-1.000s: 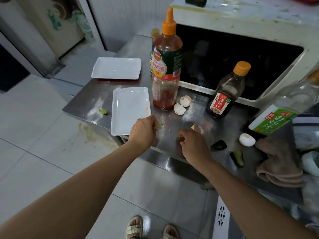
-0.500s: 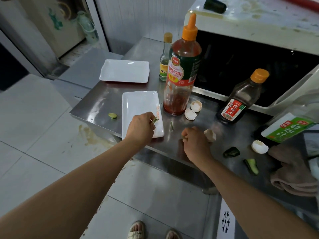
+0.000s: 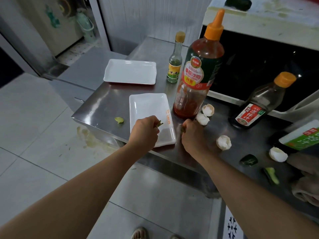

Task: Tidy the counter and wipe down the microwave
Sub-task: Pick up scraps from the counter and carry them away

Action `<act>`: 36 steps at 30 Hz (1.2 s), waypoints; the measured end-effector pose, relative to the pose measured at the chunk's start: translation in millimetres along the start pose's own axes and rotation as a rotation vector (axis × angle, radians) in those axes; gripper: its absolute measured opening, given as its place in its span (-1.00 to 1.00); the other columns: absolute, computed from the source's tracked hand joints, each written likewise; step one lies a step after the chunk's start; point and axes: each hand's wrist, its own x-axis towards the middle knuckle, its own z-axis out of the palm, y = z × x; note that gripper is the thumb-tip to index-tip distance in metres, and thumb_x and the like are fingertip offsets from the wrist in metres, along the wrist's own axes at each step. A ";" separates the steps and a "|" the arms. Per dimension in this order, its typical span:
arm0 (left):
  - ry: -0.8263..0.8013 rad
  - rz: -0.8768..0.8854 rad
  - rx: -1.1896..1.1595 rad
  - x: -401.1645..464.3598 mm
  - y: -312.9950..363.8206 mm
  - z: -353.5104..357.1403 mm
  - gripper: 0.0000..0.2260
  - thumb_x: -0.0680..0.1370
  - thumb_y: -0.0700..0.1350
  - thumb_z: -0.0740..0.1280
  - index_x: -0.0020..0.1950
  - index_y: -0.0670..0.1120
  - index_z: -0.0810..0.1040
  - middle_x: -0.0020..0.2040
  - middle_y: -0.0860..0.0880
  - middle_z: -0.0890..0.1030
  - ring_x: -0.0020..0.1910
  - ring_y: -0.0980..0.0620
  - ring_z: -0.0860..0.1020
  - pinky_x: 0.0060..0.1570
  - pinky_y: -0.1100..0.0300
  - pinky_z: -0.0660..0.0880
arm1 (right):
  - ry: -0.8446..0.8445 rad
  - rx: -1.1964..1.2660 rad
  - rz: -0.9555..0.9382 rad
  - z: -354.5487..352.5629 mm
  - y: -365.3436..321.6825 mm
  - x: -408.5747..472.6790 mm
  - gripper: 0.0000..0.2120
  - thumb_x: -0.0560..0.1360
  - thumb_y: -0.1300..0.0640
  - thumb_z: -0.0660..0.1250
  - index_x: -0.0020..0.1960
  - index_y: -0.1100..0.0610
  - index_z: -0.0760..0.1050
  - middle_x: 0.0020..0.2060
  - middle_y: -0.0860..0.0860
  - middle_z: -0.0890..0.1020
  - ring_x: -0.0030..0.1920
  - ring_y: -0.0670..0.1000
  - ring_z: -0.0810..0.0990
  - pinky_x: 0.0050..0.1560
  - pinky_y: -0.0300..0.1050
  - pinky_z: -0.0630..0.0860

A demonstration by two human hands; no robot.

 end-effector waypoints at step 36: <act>-0.299 -0.327 -0.830 -9.7 68.7 -3.9 -0.85 0.52 -0.33 0.26 -0.13 -0.13 0.57 -0.18 -0.10 0.61 -0.13 0.00 0.59 -0.20 0.22 0.52 | 0.119 0.269 -0.062 -116.3 1.8 -20.9 -0.81 0.36 0.33 0.38 -0.27 0.10 0.43 -0.39 -0.04 0.52 -0.38 -0.12 0.45 -0.38 -0.34 0.39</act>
